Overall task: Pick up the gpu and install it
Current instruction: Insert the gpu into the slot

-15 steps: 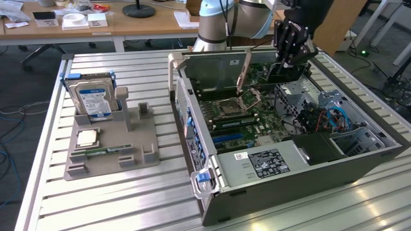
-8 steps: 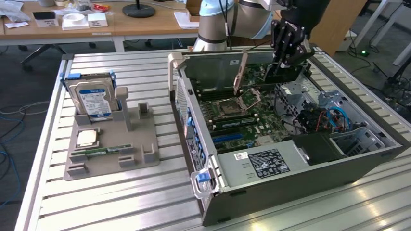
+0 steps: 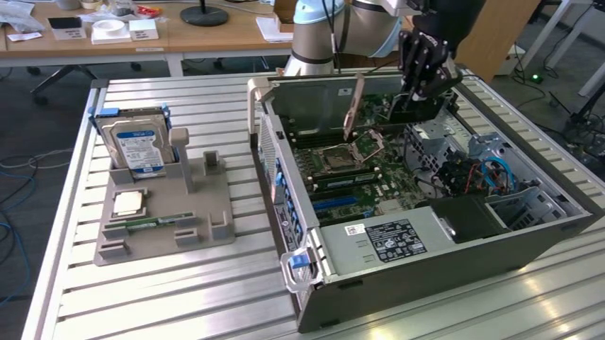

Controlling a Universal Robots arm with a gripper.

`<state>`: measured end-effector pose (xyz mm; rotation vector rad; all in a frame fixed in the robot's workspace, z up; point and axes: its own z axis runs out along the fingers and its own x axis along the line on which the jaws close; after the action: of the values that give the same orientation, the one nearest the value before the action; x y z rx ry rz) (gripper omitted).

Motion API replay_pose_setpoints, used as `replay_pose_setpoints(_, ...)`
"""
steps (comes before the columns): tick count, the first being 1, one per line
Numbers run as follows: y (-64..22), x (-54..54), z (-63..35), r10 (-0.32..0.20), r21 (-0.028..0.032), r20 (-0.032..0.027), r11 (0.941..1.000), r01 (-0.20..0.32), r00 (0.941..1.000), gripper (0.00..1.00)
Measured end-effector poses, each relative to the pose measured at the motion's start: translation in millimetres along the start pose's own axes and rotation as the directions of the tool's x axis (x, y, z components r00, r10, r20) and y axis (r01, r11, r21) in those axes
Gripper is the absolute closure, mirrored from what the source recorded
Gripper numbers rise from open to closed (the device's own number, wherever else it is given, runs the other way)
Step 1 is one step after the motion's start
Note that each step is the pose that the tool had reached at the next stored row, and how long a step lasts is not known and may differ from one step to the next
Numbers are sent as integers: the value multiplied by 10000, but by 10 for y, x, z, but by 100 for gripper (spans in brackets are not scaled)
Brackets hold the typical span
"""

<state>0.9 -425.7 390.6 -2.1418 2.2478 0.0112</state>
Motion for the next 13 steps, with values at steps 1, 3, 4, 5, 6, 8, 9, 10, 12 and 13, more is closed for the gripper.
replay_pose_setpoints(1,3,1,7,0,3,-1,10000,0,10000,74)
replay_pose_setpoints(3,9,1,21,-2,13,-1,10000,2,10000,74)
replay_pose_setpoints(4,11,1,24,-2,16,-2,10000,2,10000,74)
replay_pose_setpoints(5,11,2,25,-3,16,-2,10000,3,10000,74)
replay_pose_setpoints(6,11,2,25,-3,16,-3,10000,3,10000,74)
replay_pose_setpoints(8,15,2,25,-1,17,-2,10000,1,10000,74)
replay_pose_setpoints(9,20,2,26,0,20,-2,10000,0,10000,74)
replay_pose_setpoints(10,29,3,27,-2,27,-1,10000,2,10000,74)
replay_pose_setpoints(12,56,4,29,-3,56,1,10000,3,10000,74)
replay_pose_setpoints(13,66,4,30,-4,67,2,10000,4,10000,74)
